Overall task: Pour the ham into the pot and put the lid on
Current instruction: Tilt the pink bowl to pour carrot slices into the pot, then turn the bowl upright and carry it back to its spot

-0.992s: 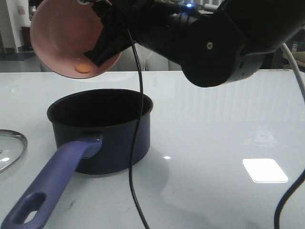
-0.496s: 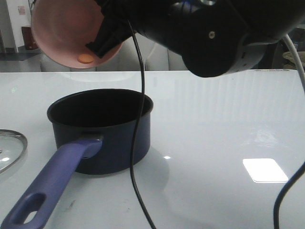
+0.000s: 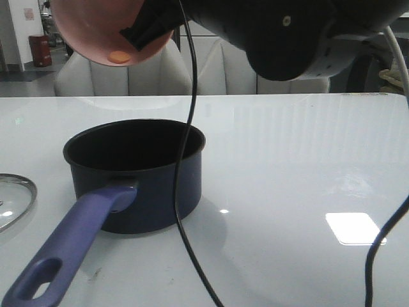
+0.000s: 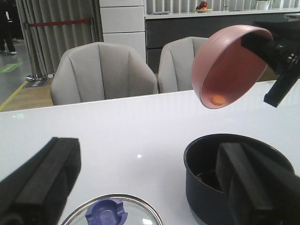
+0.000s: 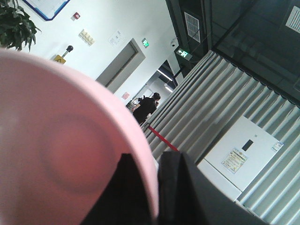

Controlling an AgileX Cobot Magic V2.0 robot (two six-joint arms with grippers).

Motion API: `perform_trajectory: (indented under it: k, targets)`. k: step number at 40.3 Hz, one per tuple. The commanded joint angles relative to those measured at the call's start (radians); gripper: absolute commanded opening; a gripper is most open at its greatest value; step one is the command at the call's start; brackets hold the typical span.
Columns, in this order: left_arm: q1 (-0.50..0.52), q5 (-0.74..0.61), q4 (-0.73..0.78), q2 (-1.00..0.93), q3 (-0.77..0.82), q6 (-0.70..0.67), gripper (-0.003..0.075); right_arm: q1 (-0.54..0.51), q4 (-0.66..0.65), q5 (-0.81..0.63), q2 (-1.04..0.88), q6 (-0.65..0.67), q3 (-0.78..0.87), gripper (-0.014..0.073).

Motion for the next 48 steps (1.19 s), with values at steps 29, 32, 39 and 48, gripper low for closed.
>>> perform_trajectory:
  k: [29, 32, 39, 48]
  targets:
    - [-0.005, -0.078, -0.009, 0.011, -0.027, 0.0, 0.0629, 0.001, 0.27, -0.166, -0.088, 0.146, -0.084, 0.0138]
    - [-0.005, -0.078, -0.009, 0.011, -0.027, 0.0, 0.0629, 0.001, 0.407, -0.12, -0.096, 0.179, -0.084, 0.0138]
    - [-0.005, -0.078, -0.009, 0.011, -0.027, 0.0, 0.0629, -0.001, 0.608, 0.184, -0.168, 0.138, -0.084, 0.0138]
    - [-0.005, -0.078, -0.009, 0.011, -0.027, 0.0, 0.0629, -0.05, 0.63, 0.72, -0.302, 0.022, -0.088, 0.0138]
